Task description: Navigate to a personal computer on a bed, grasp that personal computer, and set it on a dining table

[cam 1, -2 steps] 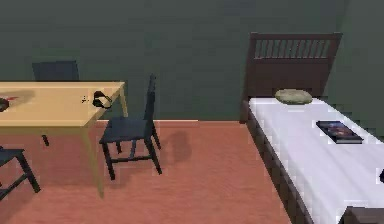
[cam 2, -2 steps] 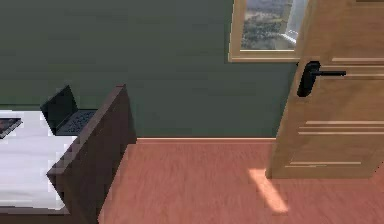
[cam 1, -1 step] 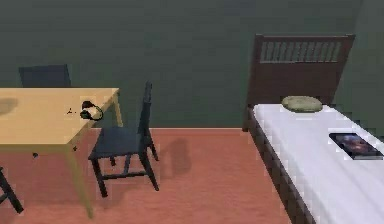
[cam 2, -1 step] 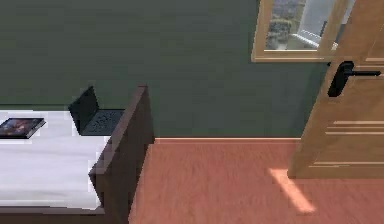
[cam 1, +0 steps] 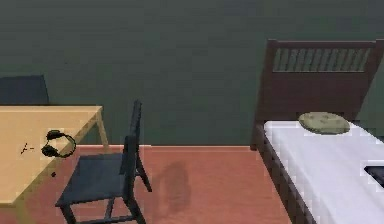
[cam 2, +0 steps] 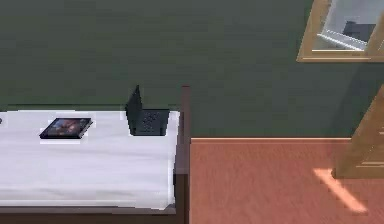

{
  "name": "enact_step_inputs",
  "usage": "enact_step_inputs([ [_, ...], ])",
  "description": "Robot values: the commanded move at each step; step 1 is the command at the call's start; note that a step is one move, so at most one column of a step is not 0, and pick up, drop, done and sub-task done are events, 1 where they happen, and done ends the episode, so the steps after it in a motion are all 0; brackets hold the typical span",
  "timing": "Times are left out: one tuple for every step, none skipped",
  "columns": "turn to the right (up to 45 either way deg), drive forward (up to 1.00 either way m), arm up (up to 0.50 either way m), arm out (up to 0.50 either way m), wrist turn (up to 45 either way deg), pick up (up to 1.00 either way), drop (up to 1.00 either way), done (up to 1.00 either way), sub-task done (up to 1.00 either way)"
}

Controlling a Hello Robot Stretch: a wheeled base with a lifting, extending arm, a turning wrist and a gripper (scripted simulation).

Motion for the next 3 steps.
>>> enact_step_inputs([
  [-9.0,0.00,0.00,0.00,0.0,0.00,0.00,0.00,0.00],
  [45.0,0.00,0.00,0.00,0.0,0.00,0.00,0.00,0.00],
  [6.0,0.00,0.00,0.00,0.0,0.00,0.00,0.00,0.00],
])
